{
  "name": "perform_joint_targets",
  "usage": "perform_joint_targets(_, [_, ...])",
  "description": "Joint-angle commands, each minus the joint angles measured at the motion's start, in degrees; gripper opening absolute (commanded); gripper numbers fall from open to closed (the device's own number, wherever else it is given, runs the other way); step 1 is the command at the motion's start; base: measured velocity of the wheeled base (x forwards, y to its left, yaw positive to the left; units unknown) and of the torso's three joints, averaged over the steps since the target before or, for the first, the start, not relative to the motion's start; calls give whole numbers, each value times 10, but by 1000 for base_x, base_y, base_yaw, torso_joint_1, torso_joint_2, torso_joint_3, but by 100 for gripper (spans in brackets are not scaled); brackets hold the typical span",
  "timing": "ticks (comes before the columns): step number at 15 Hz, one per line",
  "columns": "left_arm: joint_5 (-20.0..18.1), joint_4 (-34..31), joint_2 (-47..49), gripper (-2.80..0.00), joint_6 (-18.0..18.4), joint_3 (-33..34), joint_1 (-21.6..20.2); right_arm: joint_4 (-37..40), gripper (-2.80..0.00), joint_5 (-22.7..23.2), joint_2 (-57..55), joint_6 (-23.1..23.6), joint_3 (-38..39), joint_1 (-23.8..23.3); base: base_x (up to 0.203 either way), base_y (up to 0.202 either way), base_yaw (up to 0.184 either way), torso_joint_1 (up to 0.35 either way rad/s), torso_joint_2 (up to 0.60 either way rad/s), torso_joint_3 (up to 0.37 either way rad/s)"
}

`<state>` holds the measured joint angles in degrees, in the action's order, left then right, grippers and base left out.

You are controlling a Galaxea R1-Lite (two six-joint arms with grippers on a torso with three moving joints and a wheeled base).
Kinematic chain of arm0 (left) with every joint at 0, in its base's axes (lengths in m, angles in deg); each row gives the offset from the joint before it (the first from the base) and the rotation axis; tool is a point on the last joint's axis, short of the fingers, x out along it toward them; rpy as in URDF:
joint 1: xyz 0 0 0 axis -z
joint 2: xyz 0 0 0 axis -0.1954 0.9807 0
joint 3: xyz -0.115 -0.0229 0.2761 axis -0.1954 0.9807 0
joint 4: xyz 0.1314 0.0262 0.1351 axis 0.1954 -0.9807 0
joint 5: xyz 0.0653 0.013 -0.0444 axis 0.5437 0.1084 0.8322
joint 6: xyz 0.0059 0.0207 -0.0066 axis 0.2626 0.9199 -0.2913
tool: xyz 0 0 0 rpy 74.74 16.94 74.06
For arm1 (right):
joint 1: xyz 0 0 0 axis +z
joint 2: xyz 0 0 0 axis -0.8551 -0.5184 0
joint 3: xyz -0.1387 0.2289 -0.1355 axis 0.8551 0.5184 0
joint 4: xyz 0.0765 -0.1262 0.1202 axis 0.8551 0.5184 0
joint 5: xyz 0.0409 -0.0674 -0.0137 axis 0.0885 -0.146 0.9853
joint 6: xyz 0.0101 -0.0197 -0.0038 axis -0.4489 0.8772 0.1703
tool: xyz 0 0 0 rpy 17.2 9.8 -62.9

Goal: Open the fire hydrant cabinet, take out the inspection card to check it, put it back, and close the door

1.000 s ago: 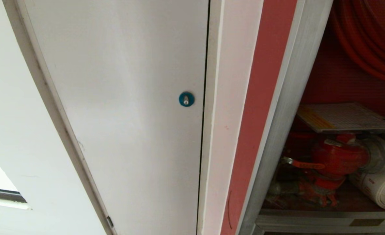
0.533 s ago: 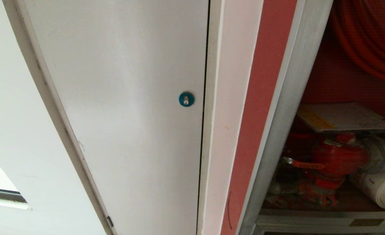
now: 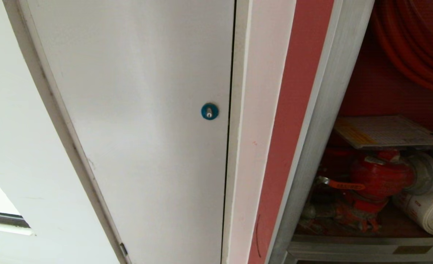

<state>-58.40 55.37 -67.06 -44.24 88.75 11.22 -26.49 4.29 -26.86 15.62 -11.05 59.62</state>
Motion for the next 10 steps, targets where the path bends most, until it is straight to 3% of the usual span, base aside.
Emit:
perform_joint_targets(1, [0,0,0,-280,0,0,0,0,-280,0,-1,0,3,0,0,0,0,0,0,0])
perform_joint_targets(10, [0,0,1,-280,0,0,0,0,-280,0,-1,0,3,0,0,0,0,0,0,0])
